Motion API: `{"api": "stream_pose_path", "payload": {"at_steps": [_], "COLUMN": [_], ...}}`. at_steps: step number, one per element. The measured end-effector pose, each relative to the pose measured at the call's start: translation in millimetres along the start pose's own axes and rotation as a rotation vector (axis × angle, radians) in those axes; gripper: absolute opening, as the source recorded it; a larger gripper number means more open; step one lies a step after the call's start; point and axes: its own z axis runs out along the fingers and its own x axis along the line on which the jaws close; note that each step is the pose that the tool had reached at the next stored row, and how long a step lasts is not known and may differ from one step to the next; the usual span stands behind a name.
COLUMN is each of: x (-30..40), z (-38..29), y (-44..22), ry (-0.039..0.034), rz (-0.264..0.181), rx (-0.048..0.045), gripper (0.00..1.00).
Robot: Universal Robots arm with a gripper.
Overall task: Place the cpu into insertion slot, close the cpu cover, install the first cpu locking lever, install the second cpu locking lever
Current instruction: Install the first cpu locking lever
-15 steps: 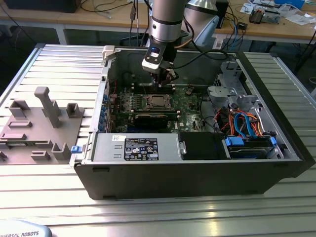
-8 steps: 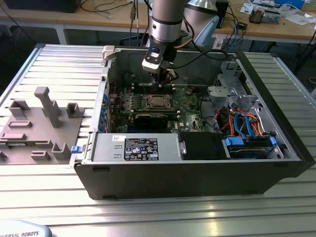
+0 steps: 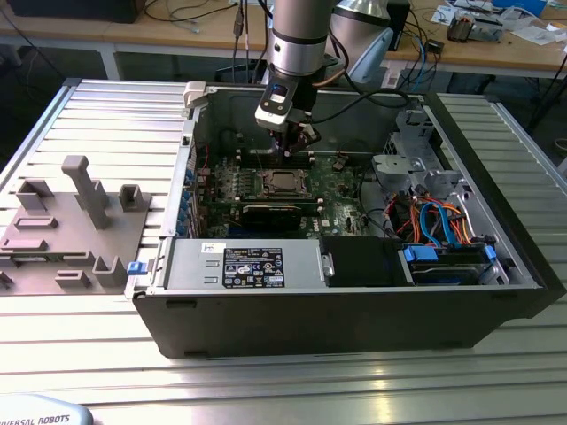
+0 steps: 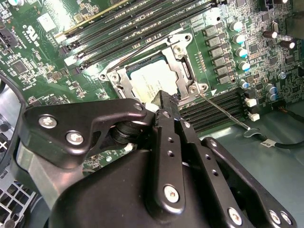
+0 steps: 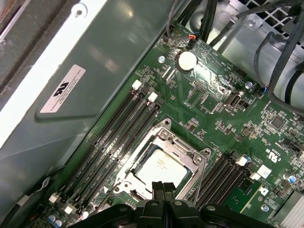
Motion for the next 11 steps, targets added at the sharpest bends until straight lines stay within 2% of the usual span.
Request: {"api": "stream_pose_path", "payload": {"at_steps": [11], "x": [0.0], "z": [0.0], "y": [0.0], "ry": [-0.0001], "rz": [-0.006], "rx": [-0.0001], "gripper": [0.11]}}
